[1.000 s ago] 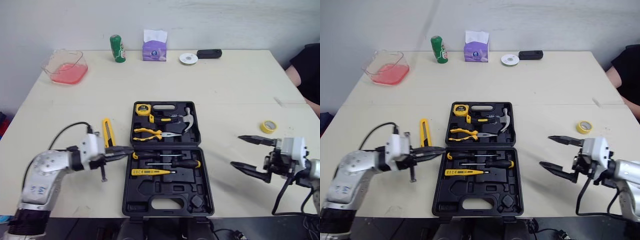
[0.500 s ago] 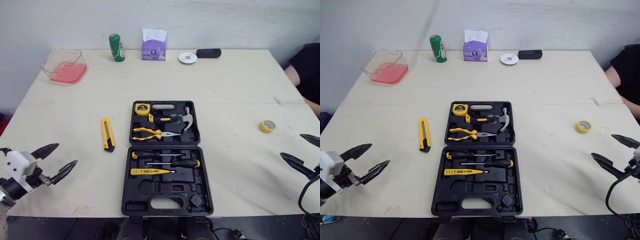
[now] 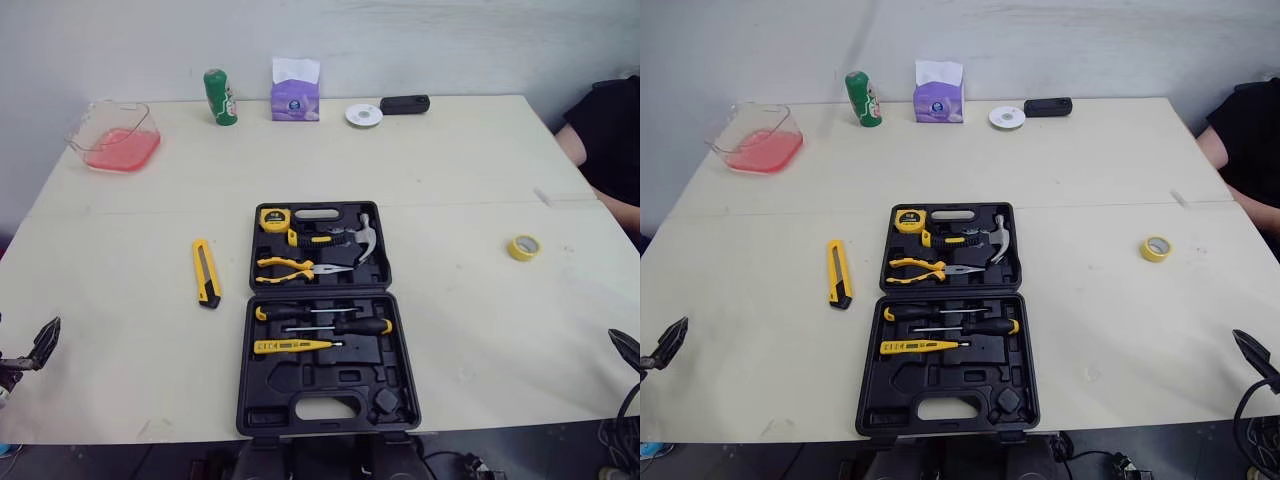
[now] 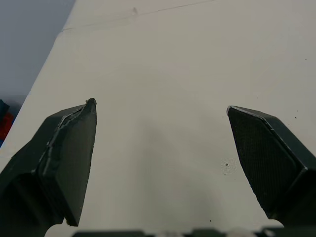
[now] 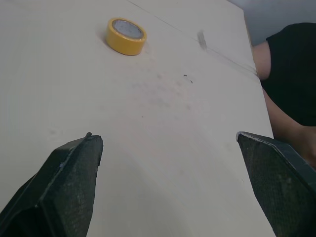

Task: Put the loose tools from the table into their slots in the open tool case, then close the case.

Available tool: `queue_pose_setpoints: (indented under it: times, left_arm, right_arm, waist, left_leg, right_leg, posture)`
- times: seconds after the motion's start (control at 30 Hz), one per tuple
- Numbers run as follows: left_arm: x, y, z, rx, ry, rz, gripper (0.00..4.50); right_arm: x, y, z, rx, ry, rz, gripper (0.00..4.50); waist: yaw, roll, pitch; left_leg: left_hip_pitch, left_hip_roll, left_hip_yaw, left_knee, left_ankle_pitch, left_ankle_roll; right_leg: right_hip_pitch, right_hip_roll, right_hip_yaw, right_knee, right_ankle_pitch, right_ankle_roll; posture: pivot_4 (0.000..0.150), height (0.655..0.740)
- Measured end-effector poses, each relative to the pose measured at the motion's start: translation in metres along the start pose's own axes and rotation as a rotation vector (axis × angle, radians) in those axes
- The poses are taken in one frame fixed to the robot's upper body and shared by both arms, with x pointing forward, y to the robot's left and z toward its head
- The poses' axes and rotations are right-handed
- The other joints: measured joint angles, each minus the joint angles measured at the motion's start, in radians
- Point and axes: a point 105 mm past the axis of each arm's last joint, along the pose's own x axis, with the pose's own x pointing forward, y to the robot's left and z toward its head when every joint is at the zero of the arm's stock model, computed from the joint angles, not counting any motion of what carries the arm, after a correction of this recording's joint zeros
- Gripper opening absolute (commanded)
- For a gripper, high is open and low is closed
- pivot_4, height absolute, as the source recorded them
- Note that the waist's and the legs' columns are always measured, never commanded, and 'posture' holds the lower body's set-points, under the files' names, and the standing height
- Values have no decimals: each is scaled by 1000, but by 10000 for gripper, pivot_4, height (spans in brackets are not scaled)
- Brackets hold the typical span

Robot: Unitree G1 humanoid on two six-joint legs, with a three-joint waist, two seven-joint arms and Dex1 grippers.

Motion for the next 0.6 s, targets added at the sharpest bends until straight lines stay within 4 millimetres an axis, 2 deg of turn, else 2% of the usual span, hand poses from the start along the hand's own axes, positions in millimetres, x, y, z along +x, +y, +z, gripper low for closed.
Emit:
queue_pose_setpoints:
  times: [0.2, 0.33, 0.47, 0.6]
  left_arm:
    - [6, -14, 9, 13, -27, -29, 44397]
    - [9, -23, 26, 25, -59, -22, 44397]
    - [11, -43, 42, -13, -80, -61, 44397]
    - [18, -69, 52, -73, -37, -95, 44397]
  right_arm:
    - [16, 6, 6, 19, -51, 29, 45000]
    - [36, 26, 18, 62, -123, 159, 45000]
    - [55, 35, 45, 71, -230, 248, 45000]
    - [71, 54, 71, 82, -322, 364, 45000]
  waist:
    - [-4, 0, 0]
    - [-3, 0, 0]
    - [-1, 0, 0]
    - [3, 0, 0]
  left_leg:
    - [0, 1, 2, 0, 0, -2]
    - [0, 1, 3, 0, 0, -1]
    - [1, 1, 3, 0, 1, 0]
    - [1, 1, 2, 0, 2, 1]
  right_leg:
    - [-1, 1, 1, 0, 0, -1]
    - [-1, 1, 2, 0, 0, -1]
    - [-1, 1, 2, 1, 0, -1]
    - [-1, 1, 2, 2, 0, -1]
  posture:
    - [1500, 7400]
    - [1500, 7400]
    - [1500, 7400]
    - [1500, 7400]
